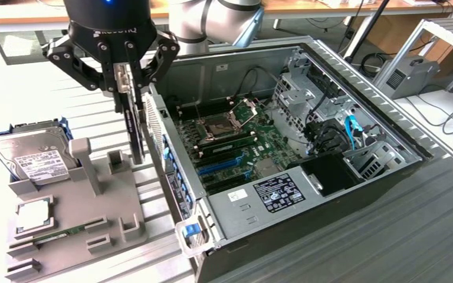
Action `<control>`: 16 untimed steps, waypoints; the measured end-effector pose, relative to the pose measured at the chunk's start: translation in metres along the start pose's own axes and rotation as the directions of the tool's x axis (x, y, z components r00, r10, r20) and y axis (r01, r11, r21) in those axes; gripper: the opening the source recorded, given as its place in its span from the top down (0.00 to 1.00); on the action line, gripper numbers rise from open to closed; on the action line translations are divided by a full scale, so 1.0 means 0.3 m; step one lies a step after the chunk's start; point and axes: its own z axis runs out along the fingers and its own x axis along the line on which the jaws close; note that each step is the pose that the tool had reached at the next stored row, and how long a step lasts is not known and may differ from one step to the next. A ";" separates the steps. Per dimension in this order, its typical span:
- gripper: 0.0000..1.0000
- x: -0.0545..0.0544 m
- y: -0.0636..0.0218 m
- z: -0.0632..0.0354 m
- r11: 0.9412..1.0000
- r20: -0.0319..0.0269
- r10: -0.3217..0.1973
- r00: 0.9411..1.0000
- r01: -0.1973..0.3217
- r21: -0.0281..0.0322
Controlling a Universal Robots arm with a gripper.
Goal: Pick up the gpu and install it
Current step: 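Pick up the gpu and move the gpu toward the slot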
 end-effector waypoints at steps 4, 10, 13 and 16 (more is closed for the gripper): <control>0.71 -0.011 0.001 0.000 1.000 0.000 0.000 1.000 0.000 0.000; 0.71 -0.029 0.002 0.001 1.000 0.000 0.000 1.000 0.000 0.001; 0.71 -0.036 0.003 0.001 1.000 0.000 0.000 1.000 0.000 0.001; 0.71 -0.043 0.003 0.001 1.000 0.000 0.000 1.000 0.000 0.001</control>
